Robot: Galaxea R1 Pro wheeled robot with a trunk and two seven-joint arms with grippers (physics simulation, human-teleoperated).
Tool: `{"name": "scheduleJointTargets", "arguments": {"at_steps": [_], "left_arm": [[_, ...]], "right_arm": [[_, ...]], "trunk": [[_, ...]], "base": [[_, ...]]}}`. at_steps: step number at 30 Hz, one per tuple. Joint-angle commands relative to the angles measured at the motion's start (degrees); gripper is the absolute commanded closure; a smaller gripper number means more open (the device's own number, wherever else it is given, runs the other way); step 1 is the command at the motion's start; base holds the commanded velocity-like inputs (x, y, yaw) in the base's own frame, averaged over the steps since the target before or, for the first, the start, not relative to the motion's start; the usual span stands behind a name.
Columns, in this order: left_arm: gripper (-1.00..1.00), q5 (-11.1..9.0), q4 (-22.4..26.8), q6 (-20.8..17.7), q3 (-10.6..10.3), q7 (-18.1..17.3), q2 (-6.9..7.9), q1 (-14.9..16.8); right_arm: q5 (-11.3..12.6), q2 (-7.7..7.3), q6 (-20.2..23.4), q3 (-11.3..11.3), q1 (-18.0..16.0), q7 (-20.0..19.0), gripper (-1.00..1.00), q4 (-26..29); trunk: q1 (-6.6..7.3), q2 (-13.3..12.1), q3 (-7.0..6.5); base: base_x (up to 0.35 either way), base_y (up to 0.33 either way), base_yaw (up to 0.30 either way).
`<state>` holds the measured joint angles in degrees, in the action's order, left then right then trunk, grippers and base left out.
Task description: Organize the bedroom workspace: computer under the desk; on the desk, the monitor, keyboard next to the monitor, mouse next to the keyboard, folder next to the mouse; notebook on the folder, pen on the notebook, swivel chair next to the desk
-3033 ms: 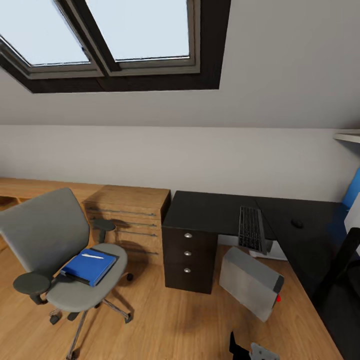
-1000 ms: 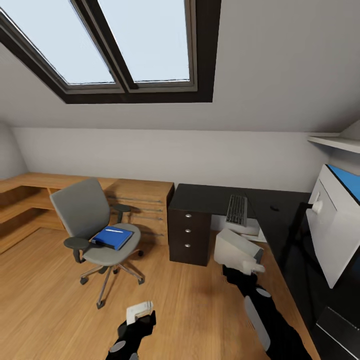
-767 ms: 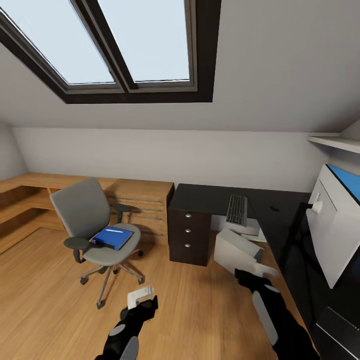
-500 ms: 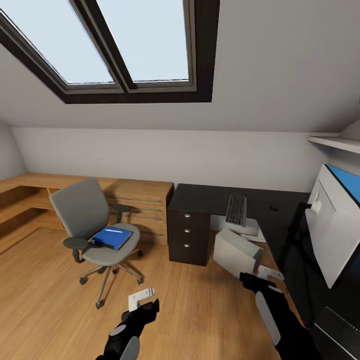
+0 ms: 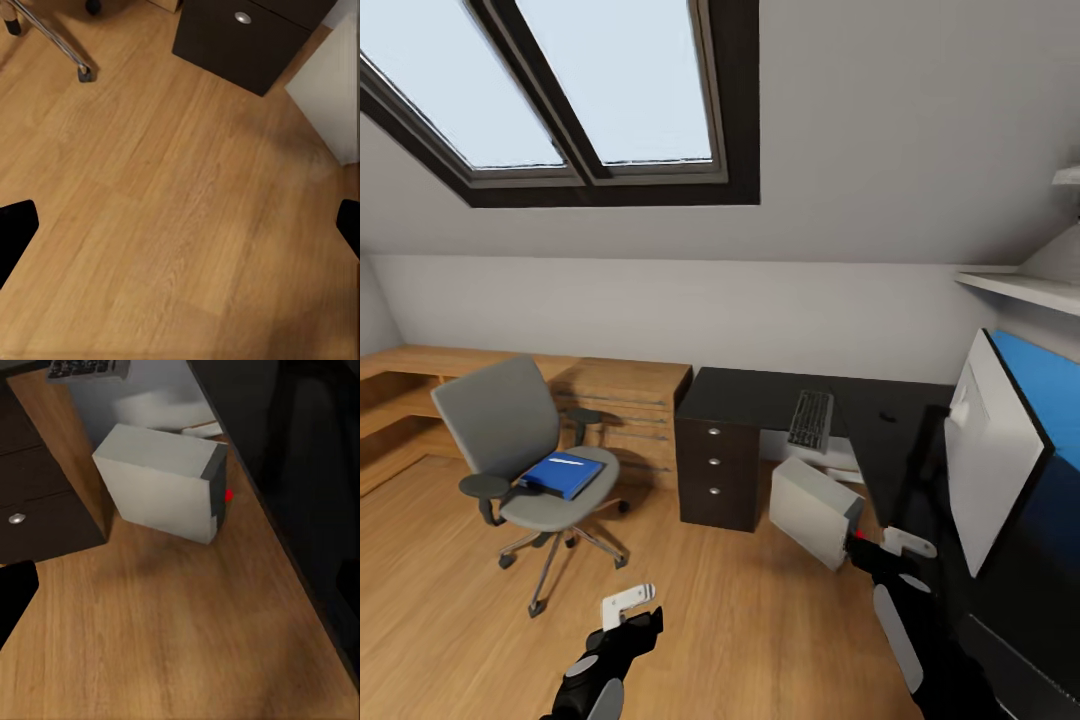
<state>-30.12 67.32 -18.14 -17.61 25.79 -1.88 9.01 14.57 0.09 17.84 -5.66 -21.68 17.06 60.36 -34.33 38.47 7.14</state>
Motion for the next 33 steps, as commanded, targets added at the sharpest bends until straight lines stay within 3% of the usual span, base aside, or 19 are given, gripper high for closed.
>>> {"name": "scheduleJointTargets", "arguments": {"at_steps": [1, 9, 21, 26, 33], "left_arm": [[-1.0, -0.5, 0.1, -0.1, 0.1, 0.5, 0.08, 0.0], [-1.0, -0.6, 0.1, -0.2, 0.2, 0.5, 0.09, 0.0], [-1.0, -0.6, 0.1, -0.2, 0.3, 0.5, 0.11, 0.0], [-1.0, -0.6, 0.1, -0.2, 0.3, 0.5, 0.12, 0.0], [-1.0, -0.6, 0.1, -0.2, 0.3, 0.6, 0.16, 0.0]], "right_arm": [[0.5, -0.04, -1.4, 0.0, 0.0, 0.3, -1.0, -1.1], [0.3, -0.09, -2.4, 0.3, 0.0, 0.2, -1.0, -3.6], [0.1, -0.09, -2.5, 0.5, -0.1, 0.2, -1.0, -5.8], [-2.5, -0.09, -2.5, 0.4, -0.1, 0.2, -1.0, -6.8], [-3.6, -0.17, -2.5, 0.3, -0.1, 0.2, -1.0, -7.3]], "trunk": [[-0.02, 0.1, 0.1], [-0.02, 0.1, 0.1], [-0.02, 0.1, 0.1], [-0.02, 0.1, 0.1], [-0.02, 0.1, 0.1]], "base": [[0.0, -0.308, 0.0], [-0.033, -0.219, 0.0], [-0.303, -0.068, 0.0], [-0.245, -0.23, 0.0], [-0.073, -0.316, 0.0]]}}
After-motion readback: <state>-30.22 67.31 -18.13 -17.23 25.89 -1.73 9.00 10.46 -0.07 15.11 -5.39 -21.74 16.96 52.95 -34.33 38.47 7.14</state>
